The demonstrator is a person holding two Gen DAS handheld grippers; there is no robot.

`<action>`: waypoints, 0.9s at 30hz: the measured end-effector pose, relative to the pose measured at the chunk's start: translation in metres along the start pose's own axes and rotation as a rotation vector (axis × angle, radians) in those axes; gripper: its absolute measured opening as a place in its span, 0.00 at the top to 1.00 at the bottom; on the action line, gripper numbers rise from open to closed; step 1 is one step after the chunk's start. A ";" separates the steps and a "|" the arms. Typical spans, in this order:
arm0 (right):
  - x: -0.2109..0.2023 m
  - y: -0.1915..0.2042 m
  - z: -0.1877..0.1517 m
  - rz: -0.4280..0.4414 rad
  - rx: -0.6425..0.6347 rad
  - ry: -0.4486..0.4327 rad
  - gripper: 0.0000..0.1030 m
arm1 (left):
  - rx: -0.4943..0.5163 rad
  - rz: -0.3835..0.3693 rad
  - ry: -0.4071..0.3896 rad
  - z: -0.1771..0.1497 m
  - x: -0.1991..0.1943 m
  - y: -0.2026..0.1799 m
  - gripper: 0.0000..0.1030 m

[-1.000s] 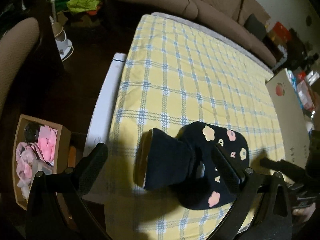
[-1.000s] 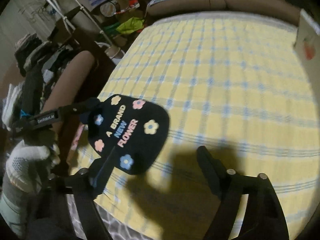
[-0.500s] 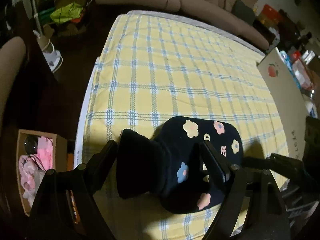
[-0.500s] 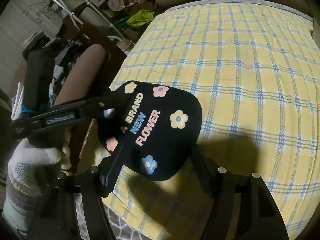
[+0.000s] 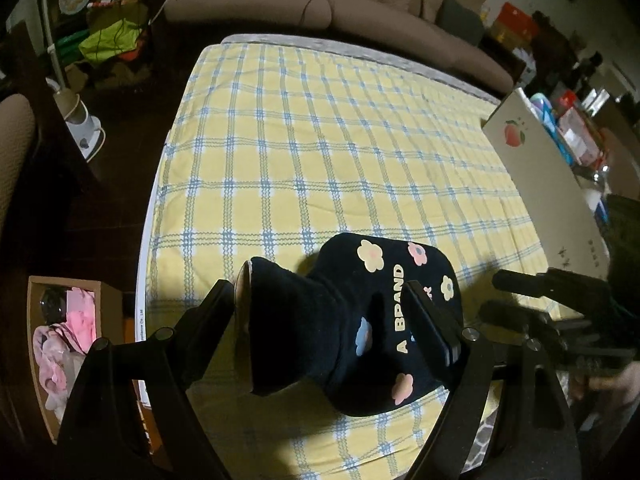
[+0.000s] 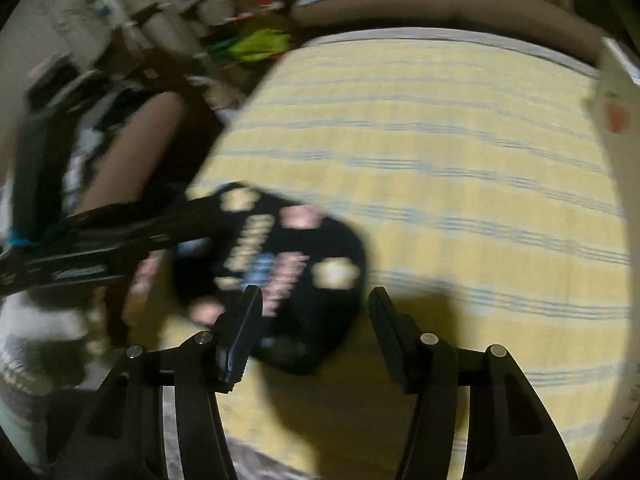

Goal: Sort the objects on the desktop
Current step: 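Grasp one black slipper with the left gripper while the right grasps the other, then lift both black slippers off the table with both grippers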

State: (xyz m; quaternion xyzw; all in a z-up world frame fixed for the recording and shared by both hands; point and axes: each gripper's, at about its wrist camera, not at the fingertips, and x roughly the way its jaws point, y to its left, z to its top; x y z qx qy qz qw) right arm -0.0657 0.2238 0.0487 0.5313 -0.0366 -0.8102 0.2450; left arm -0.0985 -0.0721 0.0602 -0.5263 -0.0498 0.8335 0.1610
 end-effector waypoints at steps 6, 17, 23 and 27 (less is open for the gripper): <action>0.020 -0.023 -0.006 0.042 0.094 0.031 0.43 | -0.005 -0.124 -0.044 0.001 -0.019 -0.012 0.20; 0.021 -0.010 -0.005 0.065 0.053 0.025 0.43 | -0.175 -0.391 -0.103 0.009 -0.029 0.013 0.17; -0.002 0.028 -0.004 0.011 -0.119 -0.085 0.12 | -0.157 -0.398 -0.117 0.012 -0.035 0.008 0.17; -0.010 0.072 -0.020 -0.016 -0.316 -0.156 0.03 | -0.159 -0.420 -0.122 0.015 -0.037 0.003 0.17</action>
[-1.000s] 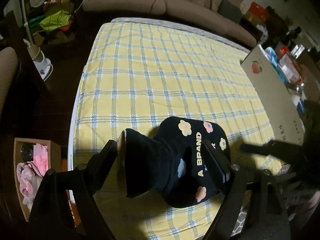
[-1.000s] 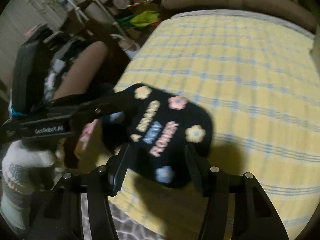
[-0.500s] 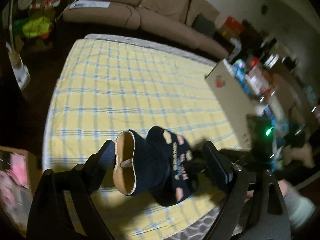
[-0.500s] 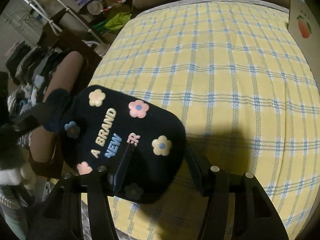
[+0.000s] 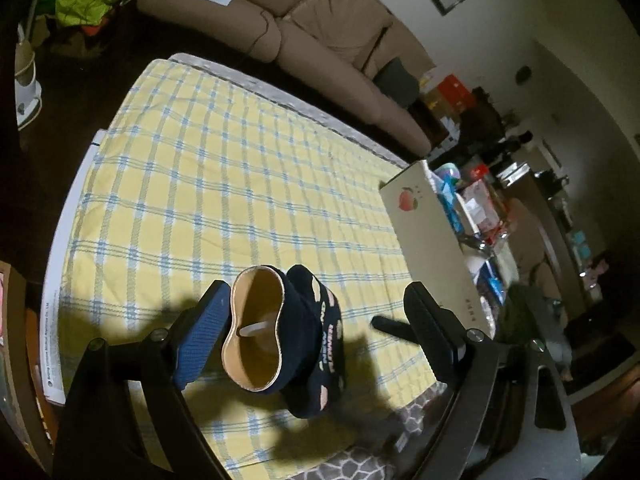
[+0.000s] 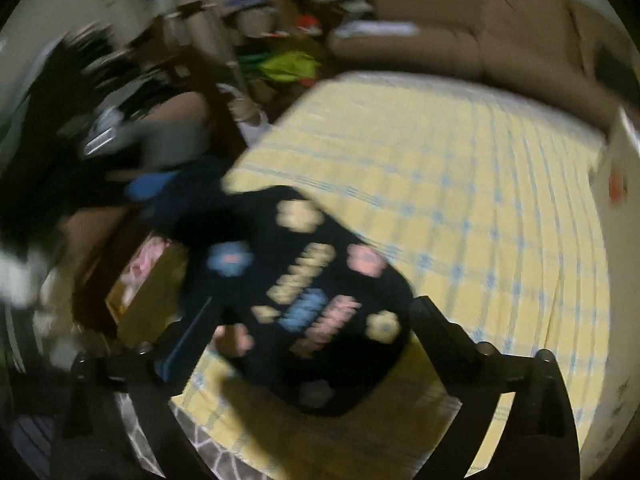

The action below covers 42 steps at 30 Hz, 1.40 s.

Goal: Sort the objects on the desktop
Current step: 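Lift both black slippers off the table with both grippers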

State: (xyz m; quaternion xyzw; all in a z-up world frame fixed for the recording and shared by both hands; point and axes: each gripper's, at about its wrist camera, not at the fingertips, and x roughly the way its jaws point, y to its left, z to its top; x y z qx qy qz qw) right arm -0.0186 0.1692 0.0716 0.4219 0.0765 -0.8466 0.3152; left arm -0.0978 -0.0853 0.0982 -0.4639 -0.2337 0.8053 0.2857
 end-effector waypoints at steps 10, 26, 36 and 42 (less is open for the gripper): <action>0.032 0.016 -0.028 -0.129 -0.131 0.042 0.32 | -0.024 -0.024 0.000 -0.005 0.001 -0.001 0.17; 0.010 -0.025 -0.018 0.054 0.188 0.009 0.45 | -0.128 0.081 0.027 -0.018 0.017 0.018 0.05; 0.008 -0.024 -0.022 0.060 0.145 0.058 0.41 | -0.166 0.025 0.081 -0.030 0.058 0.022 0.40; -0.016 -0.055 -0.022 0.094 0.225 0.106 0.14 | -0.202 0.036 0.093 -0.034 0.063 0.032 0.42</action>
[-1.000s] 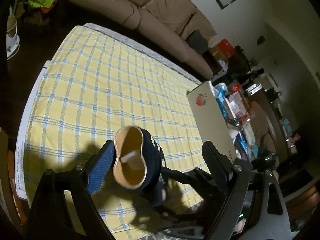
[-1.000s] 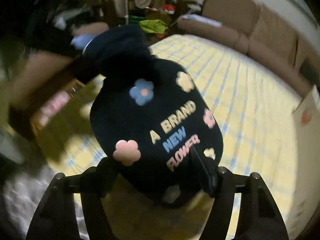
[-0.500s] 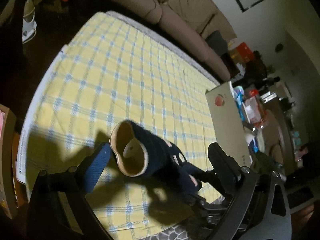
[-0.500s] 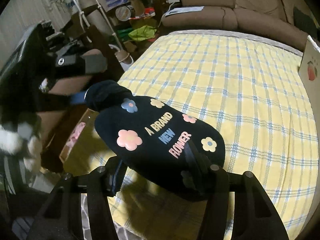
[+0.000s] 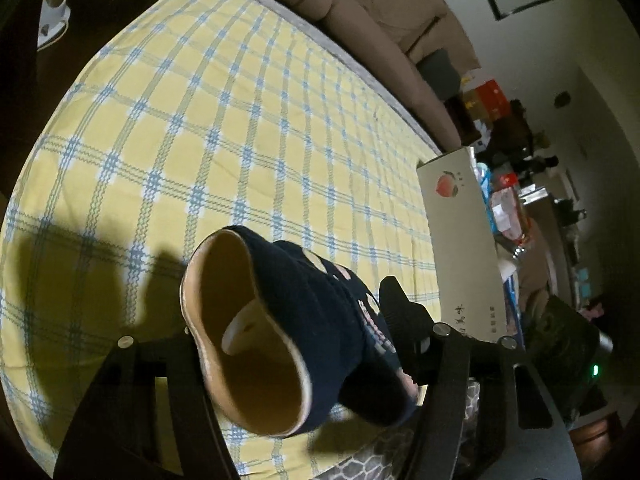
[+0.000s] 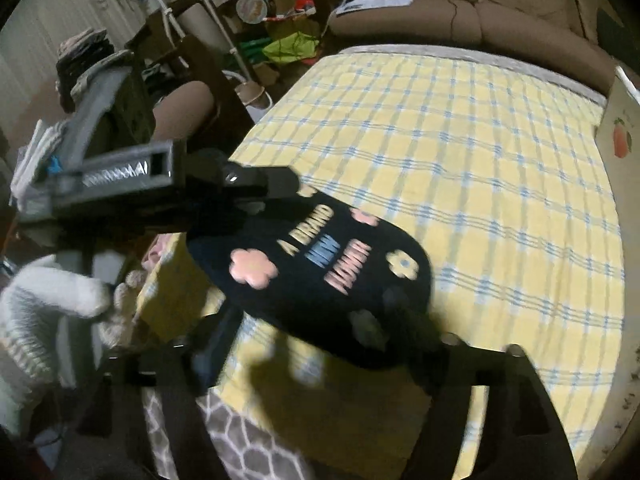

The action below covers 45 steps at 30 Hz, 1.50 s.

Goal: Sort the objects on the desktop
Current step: 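Lift both black slippers off the table with both grippers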

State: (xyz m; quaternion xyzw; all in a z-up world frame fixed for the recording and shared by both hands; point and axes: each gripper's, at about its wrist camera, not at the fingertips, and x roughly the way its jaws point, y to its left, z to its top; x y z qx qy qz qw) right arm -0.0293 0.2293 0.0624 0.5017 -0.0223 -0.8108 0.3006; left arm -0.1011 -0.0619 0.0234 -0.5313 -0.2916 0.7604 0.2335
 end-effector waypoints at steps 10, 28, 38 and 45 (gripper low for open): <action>0.010 -0.087 -0.019 0.274 0.513 0.076 0.19 | -0.125 -0.140 -0.006 0.005 0.004 0.018 0.41; 0.026 -0.066 -0.014 0.249 0.389 0.111 0.26 | -0.062 -0.232 0.051 -0.001 0.026 -0.004 0.75; 0.000 -0.084 -0.004 0.287 0.456 0.004 0.26 | -0.110 -0.499 0.011 0.010 0.006 -0.021 0.75; -0.008 -0.080 0.003 0.451 0.468 -0.061 0.40 | -0.121 -0.564 -0.004 0.020 0.006 -0.022 0.74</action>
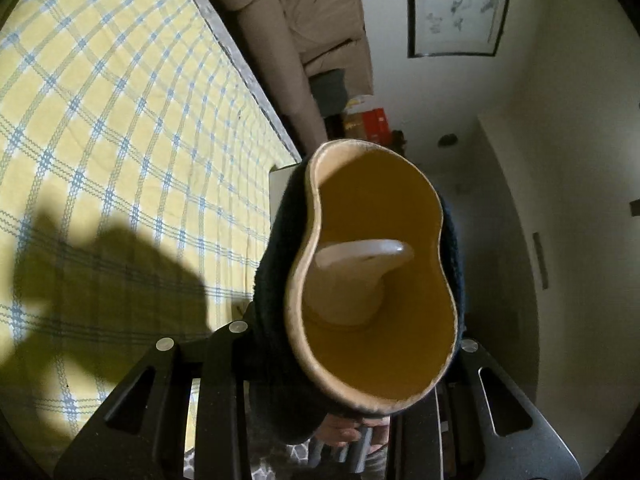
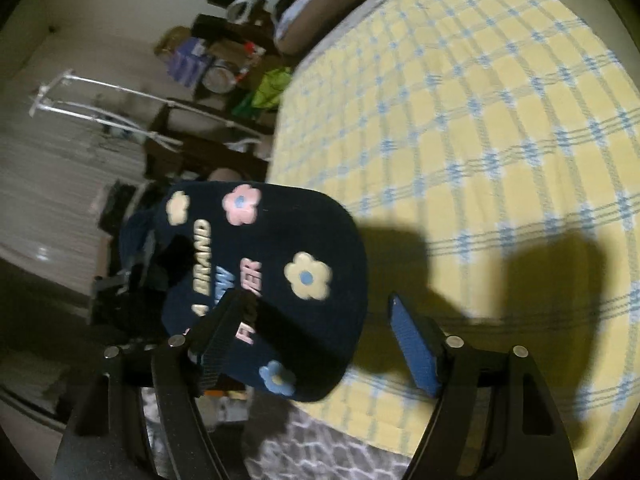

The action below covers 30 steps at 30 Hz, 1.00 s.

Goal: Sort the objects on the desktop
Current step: 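Lift both black slippers off the table with both grippers, then carry the slippers over the box and drop them in with both grippers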

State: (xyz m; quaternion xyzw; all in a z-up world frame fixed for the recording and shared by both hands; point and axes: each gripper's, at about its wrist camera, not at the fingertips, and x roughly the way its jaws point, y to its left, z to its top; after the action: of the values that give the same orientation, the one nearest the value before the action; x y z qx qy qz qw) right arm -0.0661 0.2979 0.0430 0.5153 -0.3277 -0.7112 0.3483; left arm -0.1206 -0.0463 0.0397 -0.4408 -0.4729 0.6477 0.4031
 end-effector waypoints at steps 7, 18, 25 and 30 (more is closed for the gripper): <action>-0.023 0.013 0.000 -0.036 -0.053 -0.042 0.57 | 0.032 0.026 0.002 0.008 0.012 -0.011 0.72; -0.161 0.021 0.021 -0.112 -0.085 -0.319 0.57 | 0.119 0.034 0.131 0.006 0.159 -0.113 0.68; -0.255 0.005 0.081 -0.247 -0.098 -0.401 0.57 | 0.202 0.073 0.218 0.028 0.308 -0.177 0.68; -0.289 -0.038 0.141 -0.398 -0.078 -0.385 0.58 | 0.221 0.157 0.234 0.045 0.394 -0.181 0.66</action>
State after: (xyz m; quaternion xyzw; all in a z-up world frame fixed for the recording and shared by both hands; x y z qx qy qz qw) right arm -0.1426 0.5745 0.1936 0.4111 -0.2526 -0.8625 0.1528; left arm -0.2573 0.3537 0.1479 -0.5017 -0.3128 0.6695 0.4497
